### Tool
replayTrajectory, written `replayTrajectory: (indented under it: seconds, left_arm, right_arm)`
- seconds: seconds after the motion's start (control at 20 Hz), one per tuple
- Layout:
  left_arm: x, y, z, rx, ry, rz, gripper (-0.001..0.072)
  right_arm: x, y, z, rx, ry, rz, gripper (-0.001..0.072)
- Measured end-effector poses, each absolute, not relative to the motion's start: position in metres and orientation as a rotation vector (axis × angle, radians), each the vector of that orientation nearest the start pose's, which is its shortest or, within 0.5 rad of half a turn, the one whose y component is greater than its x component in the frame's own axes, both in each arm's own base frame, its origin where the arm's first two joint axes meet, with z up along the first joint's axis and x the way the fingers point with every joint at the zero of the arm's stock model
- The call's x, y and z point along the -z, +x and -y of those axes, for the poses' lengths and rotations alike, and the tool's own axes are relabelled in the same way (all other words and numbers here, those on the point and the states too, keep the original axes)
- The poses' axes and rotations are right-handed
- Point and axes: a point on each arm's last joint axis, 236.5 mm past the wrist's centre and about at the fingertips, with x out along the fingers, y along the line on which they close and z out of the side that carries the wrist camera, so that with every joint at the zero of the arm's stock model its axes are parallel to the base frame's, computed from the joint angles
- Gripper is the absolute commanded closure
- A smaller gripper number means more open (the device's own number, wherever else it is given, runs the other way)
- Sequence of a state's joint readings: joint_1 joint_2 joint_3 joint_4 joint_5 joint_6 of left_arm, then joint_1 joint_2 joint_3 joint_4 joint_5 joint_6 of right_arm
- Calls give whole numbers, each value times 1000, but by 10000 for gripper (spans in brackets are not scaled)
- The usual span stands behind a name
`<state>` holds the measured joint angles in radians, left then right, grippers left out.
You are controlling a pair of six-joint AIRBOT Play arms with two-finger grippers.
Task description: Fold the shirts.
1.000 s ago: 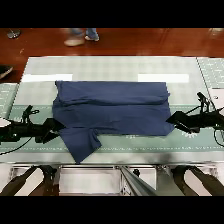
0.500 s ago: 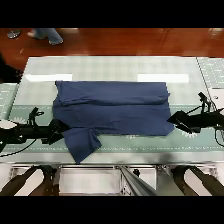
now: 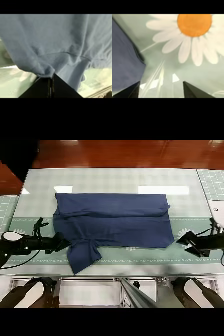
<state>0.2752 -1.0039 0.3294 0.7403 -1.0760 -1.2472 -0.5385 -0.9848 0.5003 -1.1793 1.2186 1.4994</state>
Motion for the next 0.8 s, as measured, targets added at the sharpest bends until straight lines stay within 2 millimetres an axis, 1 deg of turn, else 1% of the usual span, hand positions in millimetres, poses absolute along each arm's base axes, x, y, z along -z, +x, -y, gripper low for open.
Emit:
replayTrajectory:
  seconds: [0.1,0.3,0.35,0.4,0.45,0.55,0.65,0.8]
  left_arm:
    - [93,215,100,243,-868,-1426,677]
    - [91,215,103,259,-869,-1427,677]
    - [91,215,103,261,-871,-1426,677]
    - [90,216,103,262,-869,-1424,677]
    - [88,218,102,265,-866,-1419,676]
    - [80,228,99,272,-858,-1394,677]
    - [66,244,92,279,-848,-1350,677]
    - [43,277,77,264,-819,-1255,677]
  right_arm:
    - [96,200,7,142,789,-1540,92]
    - [99,225,-18,59,842,-1543,99]
    - [100,231,-24,37,845,-1548,231]
    - [102,237,-28,20,838,-1551,541]
    - [104,243,-29,7,813,-1547,690]
    - [94,261,-35,-55,791,-1519,689]
    - [78,279,-36,-107,758,-1489,689]
    - [51,312,-30,-149,707,-1418,690]
